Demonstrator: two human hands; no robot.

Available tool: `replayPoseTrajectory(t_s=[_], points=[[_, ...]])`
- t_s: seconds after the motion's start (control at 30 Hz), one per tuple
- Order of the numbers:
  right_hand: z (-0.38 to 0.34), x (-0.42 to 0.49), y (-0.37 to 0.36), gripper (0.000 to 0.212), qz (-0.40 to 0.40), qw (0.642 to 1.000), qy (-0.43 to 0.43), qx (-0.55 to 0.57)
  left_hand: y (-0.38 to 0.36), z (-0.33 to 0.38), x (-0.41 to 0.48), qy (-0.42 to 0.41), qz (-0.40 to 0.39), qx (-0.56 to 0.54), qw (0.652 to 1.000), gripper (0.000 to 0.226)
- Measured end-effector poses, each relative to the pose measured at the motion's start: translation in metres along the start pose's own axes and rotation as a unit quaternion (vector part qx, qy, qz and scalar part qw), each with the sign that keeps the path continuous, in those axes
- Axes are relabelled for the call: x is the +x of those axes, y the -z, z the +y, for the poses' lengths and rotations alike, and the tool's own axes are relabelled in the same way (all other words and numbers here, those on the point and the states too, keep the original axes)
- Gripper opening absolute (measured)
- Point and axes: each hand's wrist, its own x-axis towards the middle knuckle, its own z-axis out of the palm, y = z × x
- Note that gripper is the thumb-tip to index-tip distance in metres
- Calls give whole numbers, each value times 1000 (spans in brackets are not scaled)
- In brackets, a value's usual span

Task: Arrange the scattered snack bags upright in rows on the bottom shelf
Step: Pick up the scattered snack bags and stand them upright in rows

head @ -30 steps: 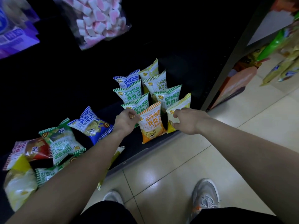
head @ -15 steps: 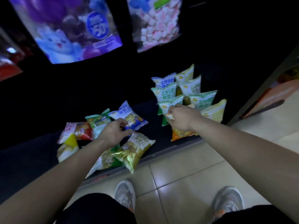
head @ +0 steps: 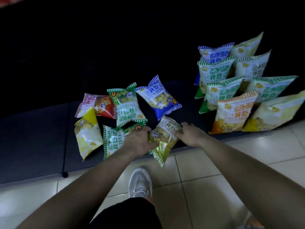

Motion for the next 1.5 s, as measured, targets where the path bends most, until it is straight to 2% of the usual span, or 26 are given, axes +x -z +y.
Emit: replayPoseTrajectory(t_s=[0.13,0.17,0.27,0.37,0.47,0.57,0.63,0.77,0.83,0.93,1.03,1.2,1.37,1.5], points=[[7,8,8,97,-10,992,-7,126,-3,-3,4,4,3,-54,999,69],[9,8,10,94,-20,989,-12,148,-3,-4,3,6,0,-82,997,72],[13,3,16,68,-62,969,8,239,-2,-6,0,-8,-10,-114,993,88],[7,-7,25,69,-51,950,35,306,-1,-2,-5,-21,-18,-118,993,95],[-3,-20,40,61,-13,962,82,258,5,8,-14,-37,-32,-190,981,100],[-11,-33,58,70,24,977,144,154,24,23,-21,-56,38,-278,958,99],[-15,-40,68,75,51,979,174,89,41,32,-25,-84,79,-275,954,92],[-23,-62,89,69,77,976,202,37,59,48,-35,-103,78,-216,968,70],[-24,-70,97,70,88,975,205,19,67,59,-38,-111,78,-181,974,66],[-27,-81,108,74,99,972,214,11,79,74,-39,-127,96,-153,975,68],[-28,-92,123,78,113,968,226,9,88,83,-35,-133,114,-175,969,65],[-16,-104,142,85,175,955,232,64,106,91,-23,-130,158,-154,967,70],[21,-98,172,61,247,948,189,70,143,101,13,-85,257,-208,940,64],[52,-82,188,49,289,940,156,89,168,117,62,-85,284,-242,924,69]])
